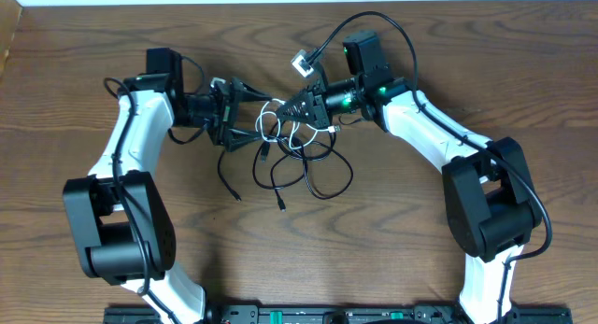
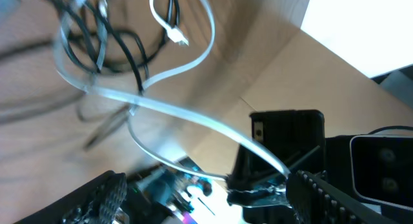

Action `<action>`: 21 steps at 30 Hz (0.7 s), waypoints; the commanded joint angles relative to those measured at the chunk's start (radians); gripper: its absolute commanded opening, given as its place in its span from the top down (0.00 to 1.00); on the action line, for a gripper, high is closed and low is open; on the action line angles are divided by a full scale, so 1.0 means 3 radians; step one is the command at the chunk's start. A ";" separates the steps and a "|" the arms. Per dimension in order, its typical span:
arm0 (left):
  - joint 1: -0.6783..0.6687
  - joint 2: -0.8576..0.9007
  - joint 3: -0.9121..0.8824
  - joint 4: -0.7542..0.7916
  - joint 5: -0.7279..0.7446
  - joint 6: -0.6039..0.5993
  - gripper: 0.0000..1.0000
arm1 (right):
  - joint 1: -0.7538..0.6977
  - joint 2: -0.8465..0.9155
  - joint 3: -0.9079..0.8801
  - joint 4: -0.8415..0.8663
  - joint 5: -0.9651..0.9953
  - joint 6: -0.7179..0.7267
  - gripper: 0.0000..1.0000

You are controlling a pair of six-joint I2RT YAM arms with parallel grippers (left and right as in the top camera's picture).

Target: Untangle cables

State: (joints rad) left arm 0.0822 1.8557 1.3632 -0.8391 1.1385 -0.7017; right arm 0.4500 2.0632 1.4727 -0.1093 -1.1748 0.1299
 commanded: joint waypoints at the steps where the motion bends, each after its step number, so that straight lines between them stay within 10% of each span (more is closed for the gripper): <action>1: -0.0106 0.0050 -0.0038 -0.0042 0.0207 -0.0387 0.16 | 0.0056 -0.0114 0.0015 0.0014 -0.0071 -0.0141 0.99; 17: -0.0280 0.0050 -0.0038 0.0535 0.0028 -0.0498 0.21 | 0.0158 -0.0114 0.0015 -0.0001 -0.0275 -0.0137 0.99; 21: -0.0280 0.0050 -0.0038 0.0533 0.0038 -0.0500 0.48 | 0.0177 -0.0114 0.0015 -0.0045 -0.0273 -0.0137 0.99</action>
State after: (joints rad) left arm -0.0013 1.8557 1.3624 -0.6796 1.1542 -0.8467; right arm 0.4953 2.0632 1.4727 -0.1131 -1.2285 0.1089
